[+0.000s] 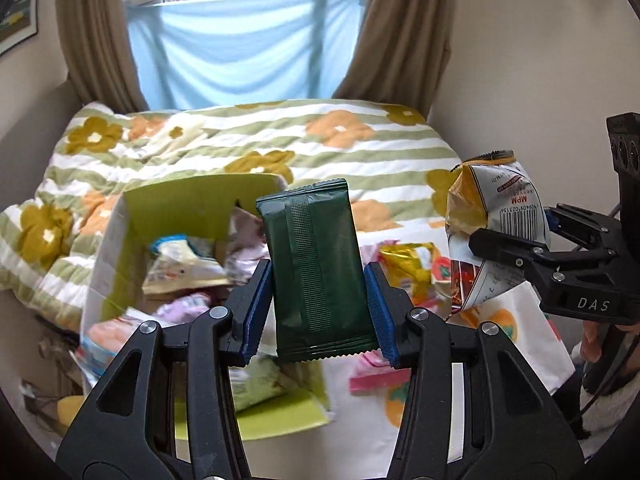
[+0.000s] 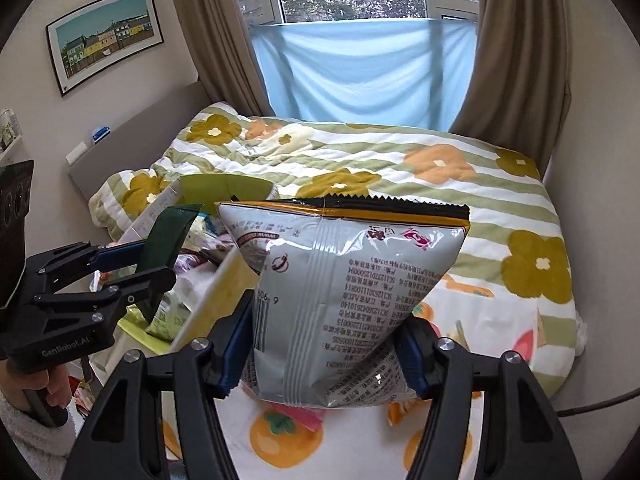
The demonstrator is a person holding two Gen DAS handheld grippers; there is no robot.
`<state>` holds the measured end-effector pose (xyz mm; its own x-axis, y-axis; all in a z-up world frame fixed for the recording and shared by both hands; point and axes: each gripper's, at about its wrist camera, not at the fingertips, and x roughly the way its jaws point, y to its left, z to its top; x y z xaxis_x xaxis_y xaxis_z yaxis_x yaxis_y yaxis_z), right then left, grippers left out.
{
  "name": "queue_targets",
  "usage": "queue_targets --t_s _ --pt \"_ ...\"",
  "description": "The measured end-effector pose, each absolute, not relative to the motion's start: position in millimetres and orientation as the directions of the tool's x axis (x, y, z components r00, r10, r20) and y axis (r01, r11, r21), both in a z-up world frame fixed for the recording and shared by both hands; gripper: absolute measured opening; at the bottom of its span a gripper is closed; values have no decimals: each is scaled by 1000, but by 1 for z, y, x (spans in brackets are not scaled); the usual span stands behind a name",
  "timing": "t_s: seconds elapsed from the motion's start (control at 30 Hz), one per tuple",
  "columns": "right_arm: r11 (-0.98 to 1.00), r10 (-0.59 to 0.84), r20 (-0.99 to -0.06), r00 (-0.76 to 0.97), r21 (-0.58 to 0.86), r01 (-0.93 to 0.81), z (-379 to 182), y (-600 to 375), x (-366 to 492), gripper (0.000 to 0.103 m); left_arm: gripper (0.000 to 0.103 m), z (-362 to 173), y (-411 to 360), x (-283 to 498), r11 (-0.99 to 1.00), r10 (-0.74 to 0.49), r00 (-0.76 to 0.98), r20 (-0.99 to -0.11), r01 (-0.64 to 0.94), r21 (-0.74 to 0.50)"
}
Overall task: Organize snacks
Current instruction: 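Lift both items over the yellow box and open both tools to release them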
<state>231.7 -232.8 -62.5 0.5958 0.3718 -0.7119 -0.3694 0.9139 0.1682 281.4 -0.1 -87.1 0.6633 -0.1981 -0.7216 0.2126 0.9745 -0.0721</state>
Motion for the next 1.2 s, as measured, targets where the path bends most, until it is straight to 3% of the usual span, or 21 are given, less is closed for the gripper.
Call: queue_targets --t_s 0.2,0.53,0.57,0.6,0.67,1.2 --pt "890 432 -706 562 235 -390 -64 -154 280 59 42 -85 77 330 982 -160 658 -736 181 -53" --pt "913 395 -756 521 262 -312 -90 -70 342 59 44 -140 148 418 972 -163 563 -810 234 -33" --pt "917 390 -761 519 265 -299 -93 -68 344 59 52 -147 149 424 970 -154 554 -818 244 -17" --pt "920 383 -766 516 268 -285 -96 -65 347 59 75 -152 150 429 968 -141 545 -826 250 0" --pt "924 375 -776 507 272 -268 -101 -60 352 59 103 -158 154 434 968 -135 551 -823 252 10" --pt "904 402 -803 440 272 -329 -113 -39 360 59 103 -148 188 389 990 -111 533 -839 129 -49"
